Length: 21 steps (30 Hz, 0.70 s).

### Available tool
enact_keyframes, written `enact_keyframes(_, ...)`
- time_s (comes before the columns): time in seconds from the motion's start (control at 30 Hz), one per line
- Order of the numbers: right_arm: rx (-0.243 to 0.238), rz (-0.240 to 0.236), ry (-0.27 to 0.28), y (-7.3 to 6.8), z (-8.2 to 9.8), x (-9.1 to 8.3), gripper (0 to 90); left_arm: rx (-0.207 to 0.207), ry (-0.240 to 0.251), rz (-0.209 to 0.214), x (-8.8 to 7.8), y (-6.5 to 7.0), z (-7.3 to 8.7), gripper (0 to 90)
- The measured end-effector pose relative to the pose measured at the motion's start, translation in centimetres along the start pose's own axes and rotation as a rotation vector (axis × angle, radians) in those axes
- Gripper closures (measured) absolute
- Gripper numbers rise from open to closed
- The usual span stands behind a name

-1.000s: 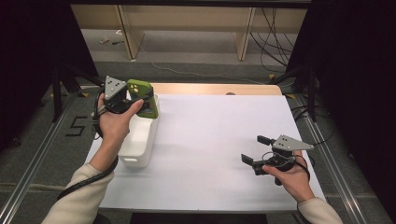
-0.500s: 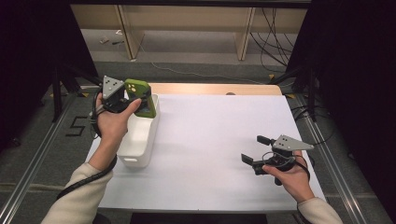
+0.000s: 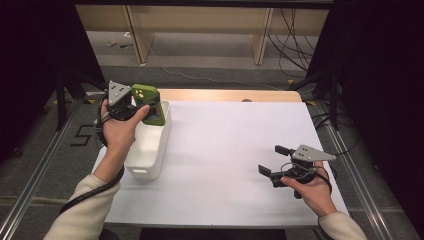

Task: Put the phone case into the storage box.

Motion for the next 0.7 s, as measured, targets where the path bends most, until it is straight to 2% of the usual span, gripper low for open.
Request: enact_keyframes(0.7,-0.001,0.000,0.003,0.01,-0.01,-0.01,4.7,0.001,0.003,-0.018,0.02,-0.55,-0.09,16.5)
Point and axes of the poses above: each handheld gripper's, and its own axes: x roughly forward along the jaws, z roughly out of its underside, y roughly to its right, the point moved 1 cm from there along x, roughly forward along the jaws, and after that the axes turned 13 degrees about -x, right-handed, at the moved point
